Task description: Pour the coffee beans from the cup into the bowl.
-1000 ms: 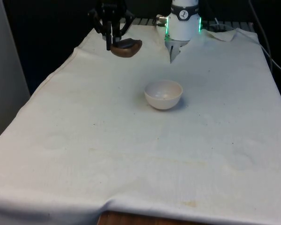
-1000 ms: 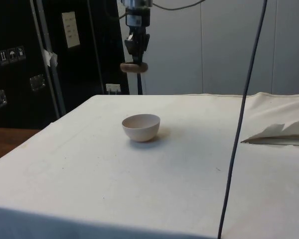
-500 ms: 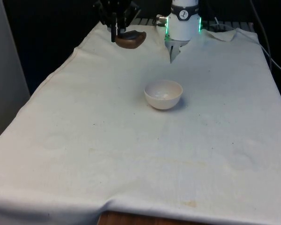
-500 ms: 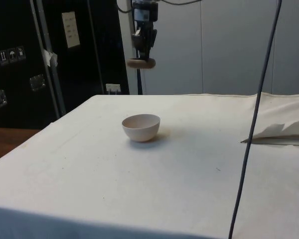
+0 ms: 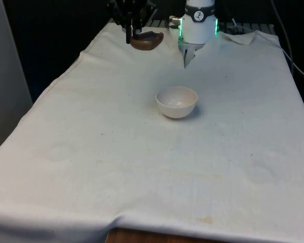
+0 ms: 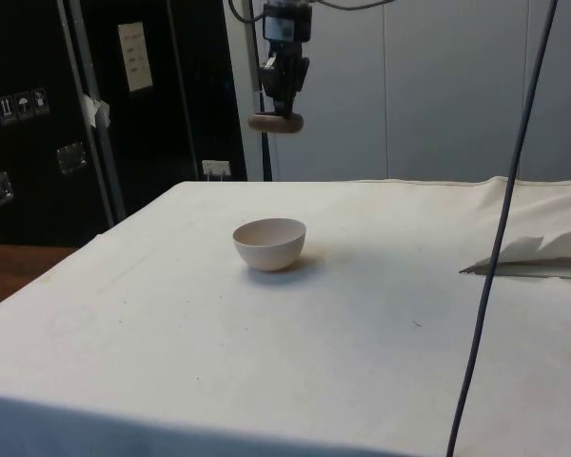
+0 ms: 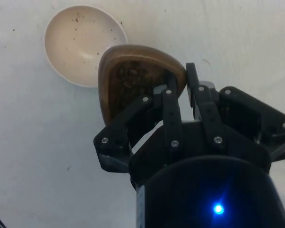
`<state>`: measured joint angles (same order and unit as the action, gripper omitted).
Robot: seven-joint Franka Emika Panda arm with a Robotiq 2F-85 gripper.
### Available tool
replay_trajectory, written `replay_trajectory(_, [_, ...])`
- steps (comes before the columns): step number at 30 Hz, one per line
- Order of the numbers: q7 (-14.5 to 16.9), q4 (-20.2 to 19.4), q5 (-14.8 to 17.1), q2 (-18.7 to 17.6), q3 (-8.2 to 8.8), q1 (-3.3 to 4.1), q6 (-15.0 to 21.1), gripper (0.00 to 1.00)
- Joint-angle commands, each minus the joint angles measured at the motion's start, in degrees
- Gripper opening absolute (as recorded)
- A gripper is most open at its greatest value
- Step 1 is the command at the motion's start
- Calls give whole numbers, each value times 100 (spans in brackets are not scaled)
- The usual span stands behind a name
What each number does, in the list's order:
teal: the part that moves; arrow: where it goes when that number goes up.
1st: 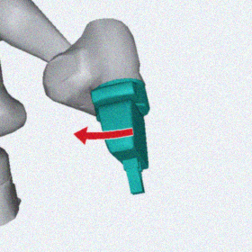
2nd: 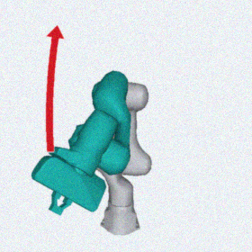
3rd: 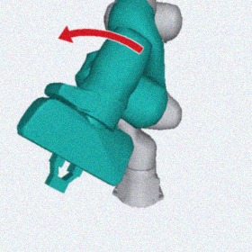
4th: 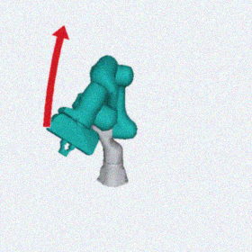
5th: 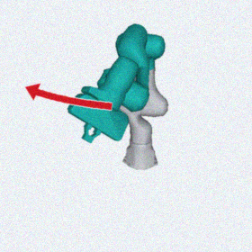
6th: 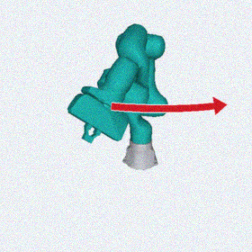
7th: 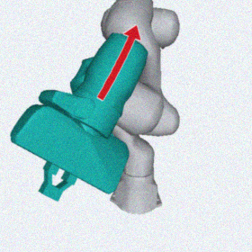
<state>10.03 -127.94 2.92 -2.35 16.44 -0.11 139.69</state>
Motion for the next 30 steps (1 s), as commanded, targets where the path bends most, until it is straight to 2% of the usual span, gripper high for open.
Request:
replay_trajectory(1, [-29, -6, 0, 0, 0, 0, 0, 3])
replay_trajectory(2, [-166, -69, -92, 40, 17, 0, 80, 3])
replay_trajectory(7, [-338, -74, -80, 29, 29, 0, 69, 3])
replay_trajectory(8, [-252, -34, 0, 6, 17, 0, 0, 3])
replay_trajectory(9, [-367, -69, -80, 23, 29, 0, 69, 3])
replay_trajectory(15, [-590, -74, -86, 0, 34, 0, 74, 3])
replay_trajectory(16, [-481, -52, 0, 6, 23, 0, 0, 3])
replay_trajectory(18, [-647, -74, -86, 0, 40, 0, 74, 3])
replay_trajectory(24, [-842, -86, -126, 6, 40, 6, 97, 3])
replay_trajectory(25, [-722, -57, -11, 0, 29, 0, 6, 3])
replay_trajectory(26, [-871, -92, -143, 6, 40, 6, 109, 3])
replay_trajectory(30, [-1014, -132, -241, 23, 11, 11, 166, 3])
